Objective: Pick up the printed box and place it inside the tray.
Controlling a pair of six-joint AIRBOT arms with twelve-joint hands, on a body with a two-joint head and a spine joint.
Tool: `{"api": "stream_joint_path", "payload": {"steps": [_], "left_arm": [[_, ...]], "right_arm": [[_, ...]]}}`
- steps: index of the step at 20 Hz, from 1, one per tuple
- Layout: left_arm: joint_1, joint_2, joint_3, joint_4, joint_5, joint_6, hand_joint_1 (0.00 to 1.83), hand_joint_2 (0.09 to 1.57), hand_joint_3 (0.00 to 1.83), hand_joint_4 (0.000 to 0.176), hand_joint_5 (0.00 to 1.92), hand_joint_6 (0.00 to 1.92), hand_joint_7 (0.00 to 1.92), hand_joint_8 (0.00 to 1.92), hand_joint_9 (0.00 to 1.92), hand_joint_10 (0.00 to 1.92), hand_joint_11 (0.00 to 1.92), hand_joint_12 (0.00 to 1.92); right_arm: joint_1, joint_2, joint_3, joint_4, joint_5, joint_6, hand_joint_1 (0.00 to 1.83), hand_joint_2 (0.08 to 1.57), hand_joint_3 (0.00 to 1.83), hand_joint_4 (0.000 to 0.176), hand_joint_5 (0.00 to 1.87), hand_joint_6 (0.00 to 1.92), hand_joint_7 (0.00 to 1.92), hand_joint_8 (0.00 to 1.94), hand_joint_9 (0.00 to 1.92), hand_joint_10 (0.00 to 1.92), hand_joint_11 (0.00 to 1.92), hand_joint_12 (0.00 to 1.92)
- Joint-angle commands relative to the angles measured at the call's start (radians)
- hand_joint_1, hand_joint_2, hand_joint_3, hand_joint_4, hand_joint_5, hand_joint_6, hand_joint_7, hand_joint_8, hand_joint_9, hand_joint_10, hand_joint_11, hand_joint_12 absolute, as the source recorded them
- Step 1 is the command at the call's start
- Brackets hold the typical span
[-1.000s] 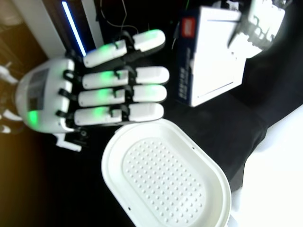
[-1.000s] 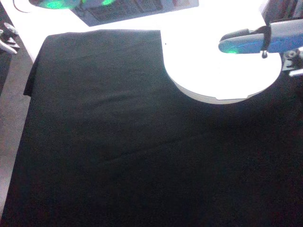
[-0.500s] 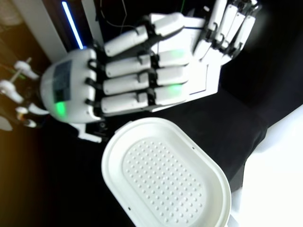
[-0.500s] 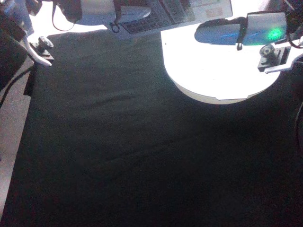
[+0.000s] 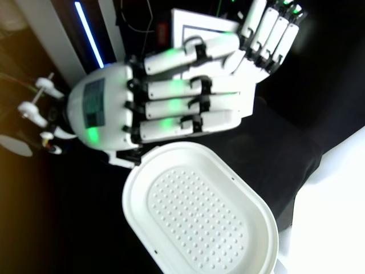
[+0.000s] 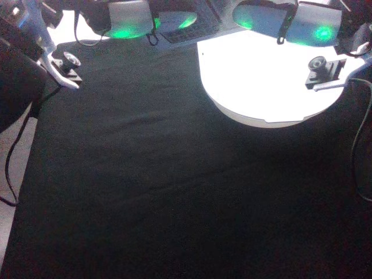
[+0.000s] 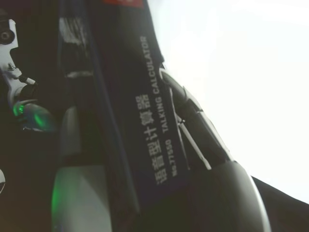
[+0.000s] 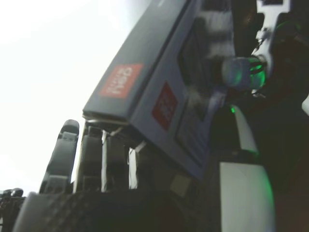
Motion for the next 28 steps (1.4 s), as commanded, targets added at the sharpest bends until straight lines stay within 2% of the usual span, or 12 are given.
{"api": "stream_joint_path", "payload": {"steps": [1,3,11,12,15,16,17,18,21,25,26,28], "left_arm": [[-0.008,0.0,0.007,-0.008,-0.13,-0.009,1.41,1.03,0.0,0.0,1.03,0.62,1.18,0.61,1.26,0.84,1.21,0.92],[-0.005,-0.006,0.011,-0.011,-0.131,-0.015,1.4,1.06,0.0,0.0,0.98,0.7,1.1,0.74,1.16,0.96,1.15,0.89],[0.024,-0.009,0.024,-0.016,-0.147,-0.059,1.39,1.05,0.0,0.0,0.89,0.98,1.09,0.75,1.26,0.74,1.16,0.61],[0.027,-0.009,0.027,-0.016,-0.151,-0.071,0.74,1.19,0.0,0.0,0.63,0.53,0.71,0.11,0.81,0.2,0.73,0.56],[0.034,-0.008,0.033,-0.016,-0.155,-0.083,0.21,1.04,0.0,0.0,0.25,0.04,0.27,0.0,0.34,0.01,0.08,0.91],[0.035,-0.009,0.035,-0.016,-0.153,-0.086,0.11,0.91,0.0,0.086,0.07,0.0,0.04,0.0,0.07,0.01,0.0,0.59],[0.038,-0.009,0.036,-0.016,-0.153,-0.087,0.11,0.91,0.0,0.086,0.07,0.0,0.04,0.0,0.07,0.01,0.0,0.59],[0.042,-0.009,0.036,-0.017,-0.153,-0.089,0.09,0.89,0.0,0.129,0.01,0.0,0.0,0.0,0.0,0.0,0.0,0.11],[0.056,-0.007,0.042,-0.028,-0.16,-0.095,0.04,0.93,0.02,0.174,0.0,0.0,0.0,0.0,0.0,0.0,0.0,0.0],[0.096,0.008,0.044,-0.066,-0.204,-0.101,0.07,0.91,0.0,0.176,0.0,0.0,0.0,0.0,0.0,0.0,0.01,0.0],[0.113,0.012,0.044,-0.079,-0.226,-0.104,0.04,0.92,0.0,0.104,0.0,0.0,0.0,0.0,0.0,0.0,0.05,0.03],[0.141,0.023,0.04,-0.107,-0.27,-0.106,0.05,0.91,0.01,0.131,0.0,0.0,0.0,0.0,0.0,0.0,0.01,0.25]], "right_arm": [[0.02,0.001,0.003,0.017,0.114,0.007,1.03,1.03,0.0,0.0,0.88,0.06,0.99,0.07,1.12,0.14,0.87,0.73],[0.02,0.001,0.003,0.019,0.115,0.007,1.16,1.09,0.0,0.0,1.04,0.83,1.42,0.13,1.5,0.3,1.15,1.05],[0.02,0.004,0.003,0.019,0.123,0.007,1.16,1.11,0.0,0.0,0.99,0.96,1.43,0.06,1.33,0.69,1.1,1.27],[0.02,0.005,0.003,0.019,0.123,0.007,1.16,1.11,0.0,0.0,0.99,0.95,1.43,0.07,1.32,0.73,1.1,1.3],[0.02,0.009,0.002,0.019,0.125,0.007,1.17,1.1,0.0,0.0,1.01,0.92,1.46,0.08,1.33,0.78,1.11,1.33],[0.02,0.012,0.002,0.019,0.125,0.007,1.26,1.08,0.0,0.0,0.99,0.81,1.26,0.68,1.3,0.81,1.08,1.35],[0.02,0.014,0.002,0.019,0.125,0.007,1.26,1.08,0.0,0.0,0.99,0.81,1.26,0.68,1.3,0.81,1.08,1.35],[0.02,0.017,0.002,0.019,0.125,0.007,1.18,1.09,0.0,0.0,1.03,0.89,1.26,0.62,1.28,0.95,1.06,1.41],[0.02,0.03,0.003,0.009,0.124,0.007,1.18,1.08,0.0,0.0,1.06,0.86,1.32,0.62,1.31,1.11,1.13,1.5],[0.02,0.038,0.007,0.006,0.122,0.002,1.19,1.04,0.0,0.0,1.13,0.72,1.39,1.15,1.5,1.56,1.41,1.86],[0.02,0.049,0.01,0.005,0.12,-0.002,1.19,1.05,0.0,0.0,1.13,0.73,1.29,1.04,1.38,1.5,1.31,1.86],[0.02,0.069,0.01,-0.006,0.1,-0.013,1.19,1.05,0.0,0.0,1.13,0.74,1.25,0.89,1.28,1.42,1.18,1.82]]}}
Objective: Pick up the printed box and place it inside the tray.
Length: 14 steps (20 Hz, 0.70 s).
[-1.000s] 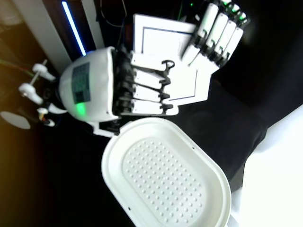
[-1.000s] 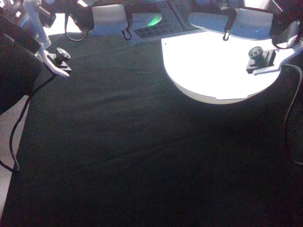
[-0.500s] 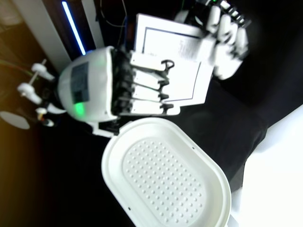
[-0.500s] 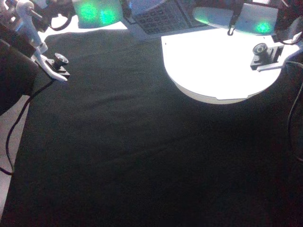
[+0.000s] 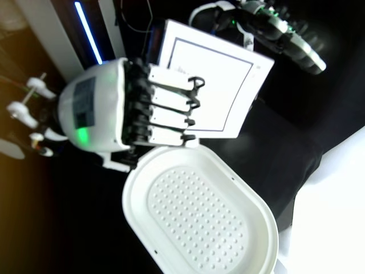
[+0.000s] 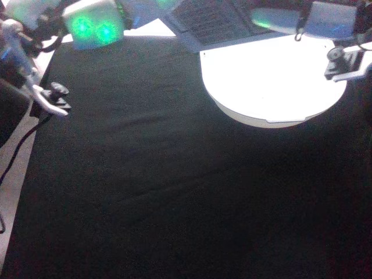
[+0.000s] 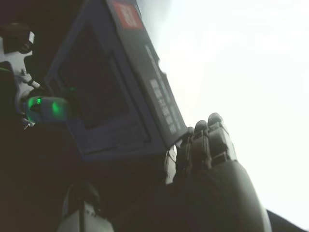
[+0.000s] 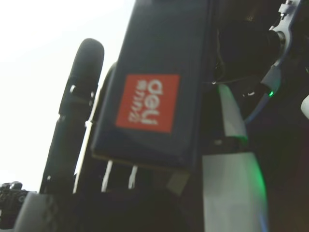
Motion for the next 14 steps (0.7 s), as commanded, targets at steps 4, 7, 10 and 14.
{"api": "stream_joint_path", "payload": {"steps": [4,7,10,14], "left_arm": [[0.057,0.046,-0.024,-0.07,-0.261,-0.011,0.02,0.89,0.0,0.107,0.0,0.0,0.0,0.0,0.0,0.0,0.0,0.66],[0.103,0.066,-0.044,-0.099,-0.317,-0.011,0.01,0.87,0.0,0.097,0.01,0.0,0.04,0.0,0.0,0.0,0.0,0.61],[0.144,0.085,-0.059,-0.128,-0.366,-0.018,0.08,0.9,0.0,0.071,0.03,0.0,0.02,0.0,0.0,0.0,0.0,0.51],[0.164,0.092,-0.065,-0.14,-0.376,-0.027,0.08,0.88,0.0,0.025,0.0,0.0,0.0,0.0,0.0,0.0,0.0,0.58]], "right_arm": [[0.017,0.028,0.006,0.028,0.061,-0.057,1.2,1.03,0.0,0.0,1.16,0.67,1.24,1.8,1.43,1.89,1.48,1.92],[0.053,0.034,0.006,0.028,-0.003,-0.131,1.2,1.04,0.0,0.0,1.15,0.71,1.21,1.04,1.31,1.33,1.25,1.73],[0.109,0.035,-0.007,0.019,-0.082,-0.265,1.3,1.02,0.0,0.0,1.08,0.68,1.32,0.6,1.36,0.83,1.2,1.36],[0.139,0.041,-0.014,0.021,-0.148,-0.366,1.29,1.06,0.0,0.0,1.02,0.71,1.22,0.8,1.36,0.82,1.18,1.37]]}}
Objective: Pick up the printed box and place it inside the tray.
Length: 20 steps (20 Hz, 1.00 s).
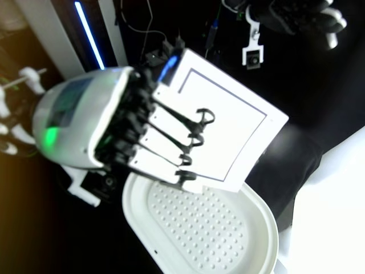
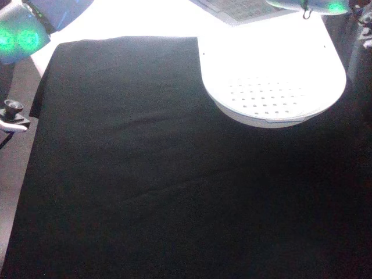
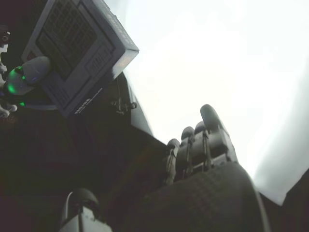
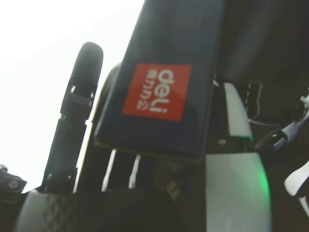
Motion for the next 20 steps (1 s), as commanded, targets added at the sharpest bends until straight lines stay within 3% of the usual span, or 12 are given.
{"api": "stream_joint_path", "payload": {"steps": [1,3,4,5,9,11,13,16,17,18,19,20], "left_arm": [[-0.001,0.009,-0.002,0.01,-0.116,-0.009,0.07,0.88,0.01,0.016,0.0,0.0,0.01,0.0,0.0,0.0,0.0,0.56],[0.016,0.009,-0.003,0.0,-0.118,-0.015,0.03,0.89,0.0,0.03,0.04,0.01,0.04,0.01,0.0,0.0,0.0,0.48],[0.026,0.009,-0.003,-0.005,-0.121,-0.018,0.02,0.87,0.0,0.037,0.07,0.0,0.06,0.0,0.03,0.01,0.0,0.75],[0.033,0.008,-0.003,-0.01,-0.124,-0.023,0.01,0.87,0.0,0.04,0.06,0.0,0.05,0.0,0.02,0.01,0.0,0.98],[0.068,0.006,-0.007,-0.036,-0.145,-0.039,0.09,0.84,0.0,0.032,0.0,0.0,0.04,0.0,0.02,0.0,0.0,1.05],[0.083,0.003,-0.007,-0.049,-0.156,-0.045,0.07,0.83,0.0,0.054,0.02,0.0,0.06,0.0,0.02,0.0,0.0,0.86],[0.085,0.003,-0.008,-0.049,-0.155,-0.046,0.02,0.88,0.0,0.047,0.04,0.0,0.05,0.0,0.0,0.0,0.0,0.25],[0.092,0.002,-0.009,-0.049,-0.153,-0.05,0.02,0.87,0.0,0.049,0.05,0.0,0.06,0.0,0.0,0.0,0.0,0.36],[0.095,0.002,-0.009,-0.05,-0.152,-0.05,0.02,0.87,0.0,0.046,0.04,0.0,0.05,0.0,0.0,0.0,0.0,0.39],[0.099,0.002,-0.009,-0.054,-0.152,-0.051,0.02,0.87,0.0,0.04,0.03,0.0,0.05,0.0,0.0,0.0,0.0,0.4],[0.102,0.002,-0.009,-0.056,-0.152,-0.051,0.02,0.87,0.0,0.04,0.03,0.0,0.05,0.0,0.0,0.0,0.0,0.4],[0.103,0.002,-0.009,-0.057,-0.152,-0.051,0.0,0.88,0.0,0.041,0.04,0.0,0.04,0.0,0.0,0.0,0.0,0.46]], "right_arm": [[0.02,0.01,0.002,0.026,0.091,-0.017,1.29,1.05,0.0,0.0,1.02,0.73,1.24,0.76,1.37,0.78,1.19,1.34],[0.024,0.012,0.003,0.045,0.048,-0.093,1.28,1.07,0.0,0.0,1.05,0.65,1.12,1.02,1.24,0.94,1.07,1.39],[0.037,0.012,0.005,0.056,0.009,-0.144,1.2,1.07,0.0,0.0,1.07,0.8,1.08,1.39,1.18,1.5,1.13,1.73],[0.049,0.012,0.008,0.057,-0.02,-0.174,1.18,1.08,0.0,0.0,1.05,0.88,1.06,1.58,1.15,1.72,1.16,1.86],[0.064,0.013,0.028,0.061,-0.084,-0.223,1.24,1.14,0.0,0.0,0.93,0.85,0.97,1.32,0.96,1.39,0.88,1.65],[0.065,0.012,0.053,0.071,-0.118,-0.227,1.26,1.12,0.0,0.0,0.95,0.79,1.02,1.2,1.0,1.18,0.9,1.49],[0.065,0.012,0.062,0.075,-0.132,-0.227,1.27,1.12,0.0,0.0,0.96,0.76,1.0,1.24,0.96,1.18,0.89,1.51],[0.065,0.01,0.066,0.079,-0.145,-0.226,1.26,1.13,0.0,0.0,0.91,0.88,1.0,1.22,0.87,1.13,0.72,1.53],[0.065,0.01,0.059,0.078,-0.145,-0.226,0.8,0.81,0.0,0.114,0.27,0.11,0.41,0.21,0.34,0.52,0.14,1.3],[0.065,0.01,0.056,0.078,-0.145,-0.226,0.7,0.68,0.0,0.164,0.05,0.02,0.18,0.04,0.18,0.2,0.03,1.06],[0.065,0.011,0.051,0.076,-0.145,-0.226,0.7,0.68,0.0,0.164,0.05,0.02,0.18,0.04,0.18,0.2,0.03,1.06],[0.065,0.012,0.043,0.074,-0.144,-0.226,0.52,0.59,0.0,0.176,0.0,0.0,0.01,0.0,0.01,0.01,0.0,0.1]]}}
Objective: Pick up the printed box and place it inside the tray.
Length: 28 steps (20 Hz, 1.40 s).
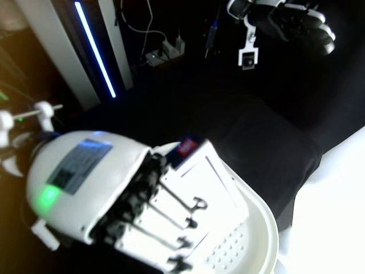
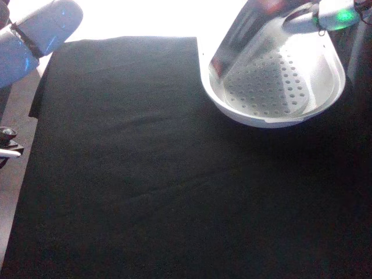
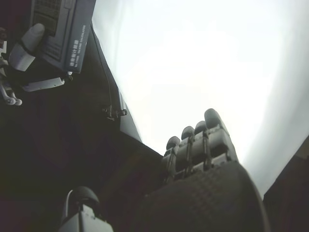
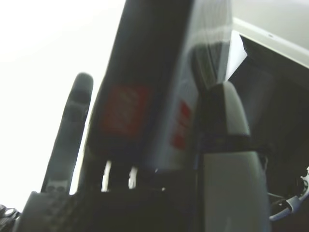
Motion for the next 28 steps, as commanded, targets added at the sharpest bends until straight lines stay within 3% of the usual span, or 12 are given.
{"api": "stream_joint_path", "payload": {"steps": [1,5,8,10,13,16,18,21,22,23,24,28], "left_arm": [[-0.004,0.003,0.002,0.004,-0.118,-0.005,0.01,0.88,0.0,0.049,0.05,0.0,0.05,0.01,0.0,0.0,0.0,0.47],[0.0,0.0,0.002,0.002,-0.114,-0.005,0.05,0.87,0.0,0.053,0.03,0.0,0.06,0.01,0.0,0.0,0.0,0.48],[0.005,-0.001,0.002,-0.001,-0.117,-0.005,0.04,0.9,0.0,0.062,0.03,0.0,0.07,0.0,0.0,0.0,0.0,0.09],[0.01,-0.002,0.002,-0.003,-0.119,-0.005,0.02,0.91,0.0,0.066,0.03,0.0,0.07,0.0,0.0,0.0,0.0,0.0],[0.014,-0.003,0.002,-0.008,-0.12,-0.006,0.0,0.91,0.0,0.034,0.08,0.02,0.1,0.01,0.0,0.0,0.03,0.01],[0.017,-0.004,0.002,-0.008,-0.122,-0.006,0.0,0.93,0.01,0.024,0.1,0.02,0.08,0.0,0.0,0.0,0.01,0.0],[0.02,-0.004,0.002,-0.008,-0.126,-0.007,0.0,0.95,0.01,0.043,0.07,0.0,0.03,0.0,0.0,0.0,0.0,0.0],[0.02,-0.004,0.002,0.0,-0.13,-0.009,0.0,0.97,0.02,0.101,0.1,0.01,0.0,0.0,0.0,0.0,0.0,0.0],[0.02,-0.001,0.001,0.006,-0.133,-0.009,0.0,0.97,0.01,0.112,0.09,0.01,0.0,0.0,0.0,0.0,0.0,0.0],[0.02,0.004,-0.003,0.012,-0.134,-0.008,0.03,0.98,0.02,0.105,0.08,0.0,0.0,0.0,0.0,0.0,0.0,0.0],[0.02,0.009,-0.006,0.016,-0.137,-0.008,0.06,0.97,0.01,0.111,0.09,0.01,0.0,0.0,0.0,0.0,0.0,0.0],[0.02,0.034,-0.027,0.029,-0.16,0.003,0.14,0.93,0.0,0.169,0.09,0.0,0.0,0.0,0.0,0.0,0.0,0.0]], "right_arm": [[0.017,0.011,-0.001,0.006,0.126,-0.003,0.48,0.58,0.0,0.176,0.0,0.0,0.0,0.0,0.0,0.0,0.0,0.02],[0.016,0.012,-0.035,-0.006,0.126,-0.002,0.51,0.57,0.0,0.176,0.0,0.0,0.0,0.0,0.0,0.0,0.0,0.0],[0.016,0.034,-0.074,-0.051,0.126,0.0,0.56,0.56,0.0,0.176,0.0,0.0,0.0,0.0,0.0,0.0,0.0,0.0],[0.016,0.051,-0.098,-0.088,0.127,0.017,0.61,0.56,0.0,0.176,0.0,0.0,0.0,0.0,0.0,0.0,0.0,0.0],[0.016,0.074,-0.105,-0.127,0.136,0.08,0.63,0.58,0.0,0.176,0.0,0.0,0.0,0.0,0.0,0.0,0.0,0.0],[0.011,0.075,-0.109,-0.128,0.14,0.083,0.65,0.57,0.0,0.176,0.0,0.0,0.0,0.0,0.0,0.0,0.0,0.0],[-0.003,0.084,-0.119,-0.135,0.166,0.104,0.66,0.55,0.0,0.176,0.0,0.0,0.0,0.0,0.0,0.0,0.0,0.0],[-0.035,0.095,-0.128,-0.151,0.242,0.182,0.59,0.54,0.0,0.176,0.0,0.0,0.0,0.0,0.0,0.0,0.0,0.0],[-0.048,0.096,-0.129,-0.154,0.277,0.205,0.59,0.55,0.0,0.176,0.0,0.0,0.0,0.0,0.0,0.0,0.0,0.0],[-0.052,0.1,-0.139,-0.154,0.298,0.205,0.58,0.55,0.0,0.176,0.0,0.0,0.0,0.0,0.0,0.0,0.0,0.0],[-0.053,0.102,-0.144,-0.154,0.306,0.205,0.59,0.57,0.0,0.176,0.0,0.0,0.0,0.0,0.0,0.0,0.0,0.0],[-0.063,0.109,-0.162,-0.154,0.355,0.205,0.69,0.54,0.0,0.176,0.0,0.0,0.0,0.0,0.0,0.0,0.0,0.0]]}}
